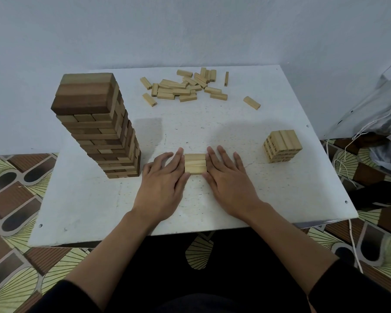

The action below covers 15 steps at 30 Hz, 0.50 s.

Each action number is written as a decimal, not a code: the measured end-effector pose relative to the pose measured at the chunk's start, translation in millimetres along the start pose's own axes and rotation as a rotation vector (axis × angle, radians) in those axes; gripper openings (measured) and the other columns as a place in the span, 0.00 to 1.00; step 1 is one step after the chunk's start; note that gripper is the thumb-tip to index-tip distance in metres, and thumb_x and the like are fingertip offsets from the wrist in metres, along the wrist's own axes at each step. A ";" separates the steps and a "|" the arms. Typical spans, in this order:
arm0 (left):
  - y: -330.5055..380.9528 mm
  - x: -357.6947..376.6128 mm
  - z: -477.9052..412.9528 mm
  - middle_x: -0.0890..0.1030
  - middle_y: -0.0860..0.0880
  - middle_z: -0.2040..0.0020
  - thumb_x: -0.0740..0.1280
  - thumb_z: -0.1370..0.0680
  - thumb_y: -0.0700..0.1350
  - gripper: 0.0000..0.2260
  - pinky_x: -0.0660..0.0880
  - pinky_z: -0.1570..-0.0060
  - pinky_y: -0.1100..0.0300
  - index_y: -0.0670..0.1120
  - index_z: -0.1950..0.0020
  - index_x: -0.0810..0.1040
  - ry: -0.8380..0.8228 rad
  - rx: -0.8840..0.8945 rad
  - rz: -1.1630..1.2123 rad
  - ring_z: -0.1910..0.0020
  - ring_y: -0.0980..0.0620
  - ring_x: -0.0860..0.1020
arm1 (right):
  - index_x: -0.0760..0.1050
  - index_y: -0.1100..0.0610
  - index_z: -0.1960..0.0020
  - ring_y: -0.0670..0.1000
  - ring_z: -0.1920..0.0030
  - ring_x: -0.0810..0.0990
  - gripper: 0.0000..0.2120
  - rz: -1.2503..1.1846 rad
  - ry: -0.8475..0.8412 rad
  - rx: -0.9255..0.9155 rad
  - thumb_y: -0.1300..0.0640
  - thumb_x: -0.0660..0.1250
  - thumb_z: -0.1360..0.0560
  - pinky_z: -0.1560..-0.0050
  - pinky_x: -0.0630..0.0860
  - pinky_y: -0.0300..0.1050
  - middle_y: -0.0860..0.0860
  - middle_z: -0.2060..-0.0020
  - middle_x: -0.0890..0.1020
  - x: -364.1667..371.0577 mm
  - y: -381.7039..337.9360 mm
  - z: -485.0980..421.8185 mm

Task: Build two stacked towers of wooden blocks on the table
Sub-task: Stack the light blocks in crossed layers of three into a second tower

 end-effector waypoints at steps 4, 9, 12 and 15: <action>1.3 0.8 0.2 0.66 0.55 0.21 0.51 0.14 0.54 0.24 0.64 0.37 0.50 0.45 0.23 0.69 -0.003 -0.007 -0.023 0.25 0.50 0.64 | 0.51 0.56 0.18 0.50 0.19 0.40 0.36 0.021 -0.011 0.002 0.41 0.31 0.20 0.21 0.35 0.54 0.48 0.18 0.48 0.1 -0.6 0.2; 3.6 0.2 0.0 0.67 0.53 0.21 0.49 0.15 0.54 0.24 0.64 0.38 0.50 0.45 0.23 0.70 -0.017 -0.005 -0.059 0.25 0.49 0.65 | 0.52 0.57 0.19 0.51 0.19 0.40 0.35 0.048 -0.006 0.005 0.42 0.33 0.19 0.21 0.36 0.56 0.49 0.18 0.49 2.2 -1.0 -0.4; 3.7 -0.2 -0.4 0.67 0.53 0.22 0.49 0.15 0.53 0.24 0.65 0.39 0.49 0.44 0.24 0.70 -0.021 -0.006 -0.075 0.25 0.49 0.66 | 0.53 0.58 0.19 0.51 0.19 0.40 0.35 0.046 -0.004 0.001 0.42 0.33 0.19 0.21 0.37 0.56 0.49 0.18 0.50 1.8 -0.9 -0.7; 3.8 0.4 -0.3 0.68 0.52 0.22 0.50 0.14 0.53 0.24 0.66 0.39 0.48 0.44 0.24 0.71 -0.018 -0.005 -0.079 0.25 0.49 0.66 | 0.53 0.58 0.19 0.51 0.19 0.40 0.36 0.034 -0.009 -0.003 0.41 0.32 0.20 0.21 0.37 0.56 0.49 0.18 0.49 1.0 0.1 -0.7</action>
Point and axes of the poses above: each hand's wrist, its own z-axis away from the middle knuckle, its own x-axis out of the palm, y = z × x, the point moved 1 cm from there along -z, towards the middle knuckle
